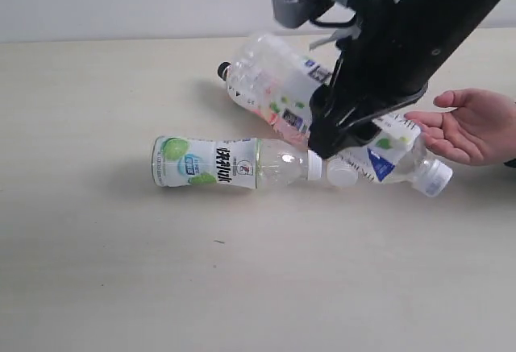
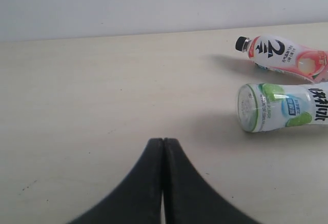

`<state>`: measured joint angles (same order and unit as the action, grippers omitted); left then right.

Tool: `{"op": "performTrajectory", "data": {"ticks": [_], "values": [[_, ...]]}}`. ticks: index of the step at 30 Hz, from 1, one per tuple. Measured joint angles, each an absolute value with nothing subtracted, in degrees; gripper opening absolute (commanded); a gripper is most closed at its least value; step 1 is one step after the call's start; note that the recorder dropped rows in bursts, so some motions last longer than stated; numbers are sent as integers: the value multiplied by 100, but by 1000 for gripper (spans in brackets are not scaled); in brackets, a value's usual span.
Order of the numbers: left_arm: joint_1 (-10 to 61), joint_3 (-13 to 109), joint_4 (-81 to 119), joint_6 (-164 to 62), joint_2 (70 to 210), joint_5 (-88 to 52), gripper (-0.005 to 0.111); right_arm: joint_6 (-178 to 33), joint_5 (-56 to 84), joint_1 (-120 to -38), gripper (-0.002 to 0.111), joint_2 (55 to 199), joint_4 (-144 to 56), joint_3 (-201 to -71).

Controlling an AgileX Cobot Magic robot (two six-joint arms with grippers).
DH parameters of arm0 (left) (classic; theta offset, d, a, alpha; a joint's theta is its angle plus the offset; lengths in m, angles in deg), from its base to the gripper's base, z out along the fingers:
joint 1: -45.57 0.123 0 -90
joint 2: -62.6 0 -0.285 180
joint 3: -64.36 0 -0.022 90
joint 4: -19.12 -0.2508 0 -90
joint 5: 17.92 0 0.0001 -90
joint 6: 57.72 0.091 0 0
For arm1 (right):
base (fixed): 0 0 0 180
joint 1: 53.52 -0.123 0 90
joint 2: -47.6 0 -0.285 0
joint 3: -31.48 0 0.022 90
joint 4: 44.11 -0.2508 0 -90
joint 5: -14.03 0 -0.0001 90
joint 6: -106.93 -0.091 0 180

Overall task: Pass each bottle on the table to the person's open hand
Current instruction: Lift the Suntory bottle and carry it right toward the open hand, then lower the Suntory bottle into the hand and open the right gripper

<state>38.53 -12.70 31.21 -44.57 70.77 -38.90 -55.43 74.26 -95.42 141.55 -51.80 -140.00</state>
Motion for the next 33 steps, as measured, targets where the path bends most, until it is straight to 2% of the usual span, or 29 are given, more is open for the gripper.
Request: {"op": "performTrajectory", "data": {"ticks": [3, 6, 12, 33], "values": [[3853, -1270, 3121, -4457, 7077, -3890, 0, -6421, 7317, -9257, 0, 13798, -4847, -14000], [3853, -1270, 3121, -4457, 7077, -3890, 0, -7014, 7246, -8352, 0, 13690, -4594, -14000], [3853, -1270, 3121, -4457, 7077, -3890, 0, -7658, 7183, -7473, 0, 13755, -4553, -14000], [3853, -1270, 3121, -4457, 7077, -3890, 0, -8640, 7124, -7240, 1, 15308, -3432, -14000]]}}
